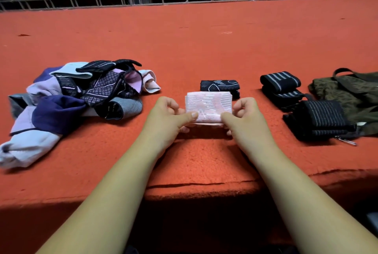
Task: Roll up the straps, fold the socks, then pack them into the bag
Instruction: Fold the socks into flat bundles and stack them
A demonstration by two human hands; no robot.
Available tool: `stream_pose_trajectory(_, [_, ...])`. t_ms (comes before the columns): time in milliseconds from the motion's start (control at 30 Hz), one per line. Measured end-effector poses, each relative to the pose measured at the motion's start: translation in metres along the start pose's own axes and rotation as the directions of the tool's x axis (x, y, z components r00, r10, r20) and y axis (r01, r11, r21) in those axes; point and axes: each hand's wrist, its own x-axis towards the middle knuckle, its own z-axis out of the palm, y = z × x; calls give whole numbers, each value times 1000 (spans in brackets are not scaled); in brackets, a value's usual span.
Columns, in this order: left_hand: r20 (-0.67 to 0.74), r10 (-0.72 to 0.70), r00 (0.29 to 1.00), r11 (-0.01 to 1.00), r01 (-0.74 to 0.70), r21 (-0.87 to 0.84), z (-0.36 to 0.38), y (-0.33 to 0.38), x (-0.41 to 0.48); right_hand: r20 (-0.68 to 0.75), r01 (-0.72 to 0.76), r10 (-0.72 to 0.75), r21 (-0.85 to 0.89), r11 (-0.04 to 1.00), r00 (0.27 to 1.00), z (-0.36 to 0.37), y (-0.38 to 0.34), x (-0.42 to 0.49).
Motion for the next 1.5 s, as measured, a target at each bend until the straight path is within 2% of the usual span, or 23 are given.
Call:
stream_pose_trajectory(133, [-32,135,990,983,-130,127,15,5,9,-99,44,-44,-4,999,994,-7,-8,9])
stream_pose_trajectory(333, [-55,226,973,962,-214,168,39,24,40,-248,34,2,141,989,969,-13,-20,35])
stream_pose_trajectory(533, [-118,361,925,908,-320,271,62,19,93,-314,70,-44,72,995,949,-11,-24,83])
stream_pose_trajectory(633, [-66,371,926,868,-322,377,72,-9,106,-325,46,-36,24,999,945,-1,-2,100])
stream_pose_trajectory(733, [-35,394,918,827,-338,448,71,-20,118,-331,27,5,92,995,944,6,13,108])
stream_pose_trajectory(800, [-11,430,903,801,-376,467,70,-20,119,-349,32,-3,76,997,937,7,18,115])
stream_pose_trajectory(933, [20,395,918,762,-340,551,74,-31,123,-331,0,15,45,999,944,7,22,120])
stream_pose_trajectory(1100, [57,291,955,710,-255,657,76,-45,130,-261,-47,20,-99,994,965,9,23,118])
stream_pose_trajectory(1200, [35,265,964,748,-228,624,74,-48,130,-254,-48,0,-182,982,967,7,25,115])
stream_pose_trajectory(1333, [27,258,966,838,-237,491,69,-43,125,-253,-49,7,-157,986,967,4,26,110])
stream_pose_trajectory(1433, [-62,228,972,881,-179,438,67,-34,119,-277,-49,-1,-174,983,961,2,22,101])
stream_pose_trajectory(1500, [-113,157,981,903,-97,419,65,-28,113,-287,-23,-38,-208,978,957,0,16,92])
